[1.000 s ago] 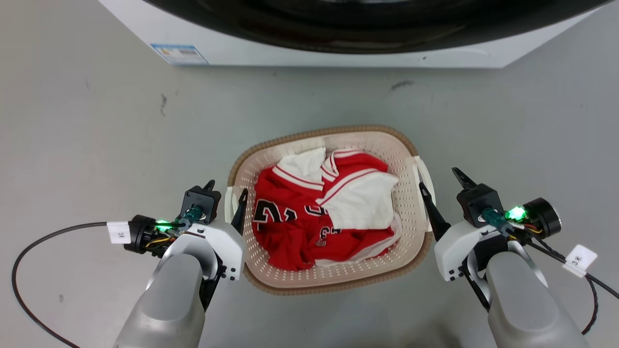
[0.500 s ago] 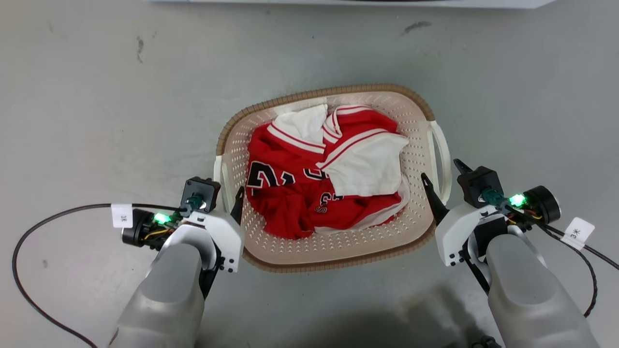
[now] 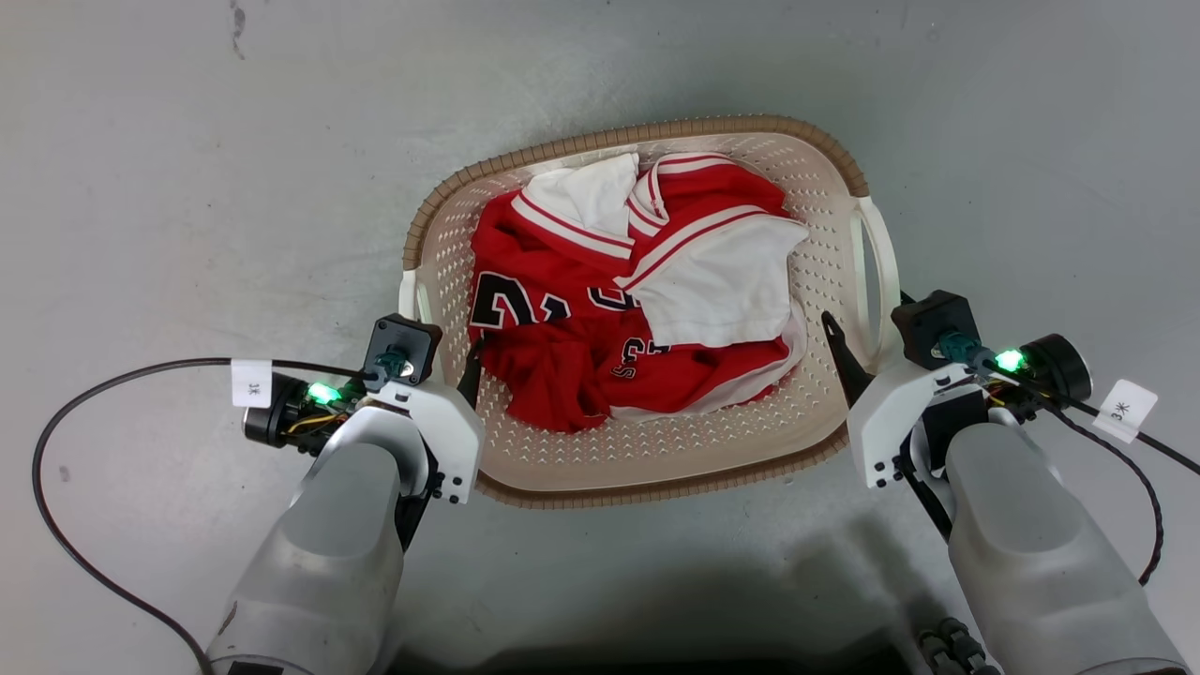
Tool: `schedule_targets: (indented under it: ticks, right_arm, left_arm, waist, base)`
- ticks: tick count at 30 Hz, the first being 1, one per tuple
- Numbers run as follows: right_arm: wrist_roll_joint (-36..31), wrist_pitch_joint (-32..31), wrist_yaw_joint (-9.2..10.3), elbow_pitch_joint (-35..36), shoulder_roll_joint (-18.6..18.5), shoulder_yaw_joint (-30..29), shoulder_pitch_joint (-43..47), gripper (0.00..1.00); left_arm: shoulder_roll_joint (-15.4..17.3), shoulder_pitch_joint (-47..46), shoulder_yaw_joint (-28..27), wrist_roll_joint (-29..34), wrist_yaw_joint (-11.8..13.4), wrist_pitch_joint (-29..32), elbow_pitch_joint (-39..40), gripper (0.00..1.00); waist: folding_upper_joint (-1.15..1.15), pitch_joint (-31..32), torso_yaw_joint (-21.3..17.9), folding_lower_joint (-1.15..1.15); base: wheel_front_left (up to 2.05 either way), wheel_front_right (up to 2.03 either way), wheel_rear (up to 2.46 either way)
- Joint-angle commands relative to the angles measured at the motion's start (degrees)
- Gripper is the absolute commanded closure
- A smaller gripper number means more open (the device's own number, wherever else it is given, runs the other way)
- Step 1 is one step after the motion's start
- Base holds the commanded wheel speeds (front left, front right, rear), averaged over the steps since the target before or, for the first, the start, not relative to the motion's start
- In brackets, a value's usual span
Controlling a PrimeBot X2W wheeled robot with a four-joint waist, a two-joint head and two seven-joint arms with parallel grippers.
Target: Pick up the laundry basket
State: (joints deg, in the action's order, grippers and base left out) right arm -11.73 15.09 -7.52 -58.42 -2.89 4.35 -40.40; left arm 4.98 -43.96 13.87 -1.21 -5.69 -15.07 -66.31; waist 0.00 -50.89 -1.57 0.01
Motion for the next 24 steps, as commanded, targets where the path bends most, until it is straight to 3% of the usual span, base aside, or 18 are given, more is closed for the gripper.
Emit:
schedule_targets:
  ticks: [1,2,3,4,5,6,15,24]
  right_arm:
    - [-0.08,0.13,0.06,-0.46,0.03,0.07,-0.92,0.00]
    - [0.08,0.13,0.06,-0.81,0.03,0.17,-1.18,0.00]
    - [0.25,0.12,0.06,-1.13,0.03,0.21,-1.46,0.18]
    - [0.28,0.13,0.06,-1.39,0.03,0.24,-1.76,0.62]
    - [0.28,0.13,0.06,-1.60,0.03,0.33,-2.01,0.97]
    - [0.30,0.12,0.06,-1.92,0.03,0.51,-2.16,1.00]
    - [0.84,0.11,0.06,-4.33,-0.37,1.29,-1.95,1.00]
    - [1.68,0.11,0.06,-7.73,-0.40,2.47,0.45,1.00]
  left_arm:
    - [0.03,-0.62,-0.05,-0.23,0.13,-0.16,-0.19,0.00]
    - [0.00,-0.78,-0.03,-0.39,0.14,-0.16,-0.27,0.00]
    - [-0.05,-0.95,0.00,-0.53,0.23,-0.16,-0.43,0.00]
    - [-0.11,-1.14,0.13,-0.52,0.18,-0.15,-0.86,0.03]
    - [-0.13,-1.31,0.23,-0.48,0.16,-0.15,-1.14,0.63]
    - [-0.17,-1.48,0.36,-0.53,0.15,-0.15,-1.26,1.00]
    - [-0.24,-1.17,1.35,-1.16,0.05,-0.18,-2.27,1.00]
    - [-0.43,1.21,1.46,-2.51,-0.12,-0.19,-4.18,1.00]
  waist:
    - [0.00,-0.28,0.06,-0.01]
    - [0.00,-0.42,0.09,-0.01]
    - [0.00,-0.56,0.11,-0.01]
    - [0.00,-0.67,0.13,-0.01]
    - [0.00,-0.74,0.16,-0.01]
    - [0.00,-0.77,0.21,-0.01]
    - [0.00,1.56,0.54,-0.01]
    - [0.00,8.93,0.88,-0.01]
  base:
    - [0.00,0.00,0.00]
    - [0.00,0.00,0.00]
    - [0.00,0.00,0.00]
    - [0.00,0.00,0.00]
    - [0.00,0.00,0.00]
    - [0.00,0.00,0.00]
    - [0.00,0.00,0.00]
    - [0.00,0.00,0.00]
